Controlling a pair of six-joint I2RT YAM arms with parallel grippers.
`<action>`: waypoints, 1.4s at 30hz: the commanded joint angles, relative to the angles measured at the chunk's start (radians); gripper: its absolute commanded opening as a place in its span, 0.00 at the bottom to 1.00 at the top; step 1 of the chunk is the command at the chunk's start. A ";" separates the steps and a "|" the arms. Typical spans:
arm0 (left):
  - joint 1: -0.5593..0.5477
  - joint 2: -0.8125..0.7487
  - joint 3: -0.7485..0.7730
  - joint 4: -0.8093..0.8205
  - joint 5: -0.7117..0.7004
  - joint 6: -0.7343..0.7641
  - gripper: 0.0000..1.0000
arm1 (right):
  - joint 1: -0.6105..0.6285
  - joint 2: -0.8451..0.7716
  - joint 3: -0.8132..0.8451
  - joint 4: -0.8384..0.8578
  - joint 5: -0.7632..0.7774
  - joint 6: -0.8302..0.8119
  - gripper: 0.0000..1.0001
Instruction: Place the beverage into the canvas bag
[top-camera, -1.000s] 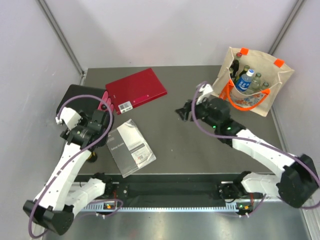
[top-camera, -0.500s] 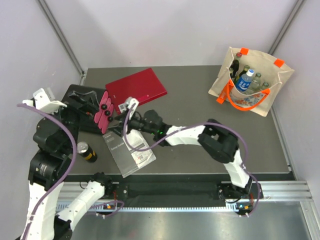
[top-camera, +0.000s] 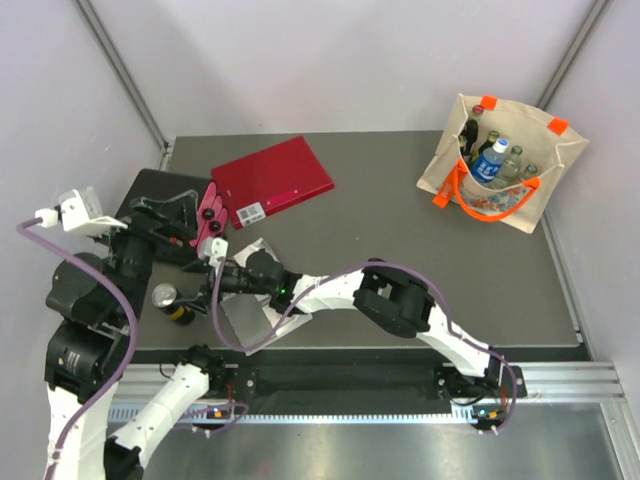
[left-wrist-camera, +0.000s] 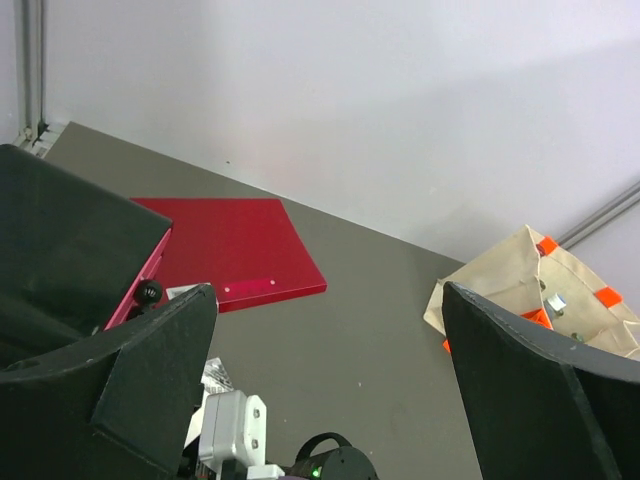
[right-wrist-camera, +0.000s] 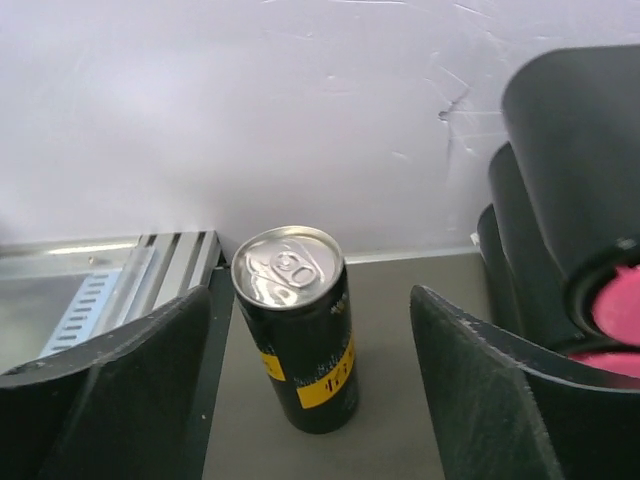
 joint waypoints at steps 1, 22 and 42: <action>-0.007 -0.029 -0.034 0.036 -0.036 0.022 0.99 | 0.016 0.028 0.096 -0.002 -0.036 -0.106 0.82; -0.007 0.232 0.001 -0.262 -0.623 -0.197 0.97 | 0.002 -0.148 -0.127 0.084 0.041 0.020 0.83; 0.127 0.267 -0.259 -0.858 -0.548 -0.954 0.89 | -0.030 -0.763 -0.851 0.277 0.214 -0.003 0.84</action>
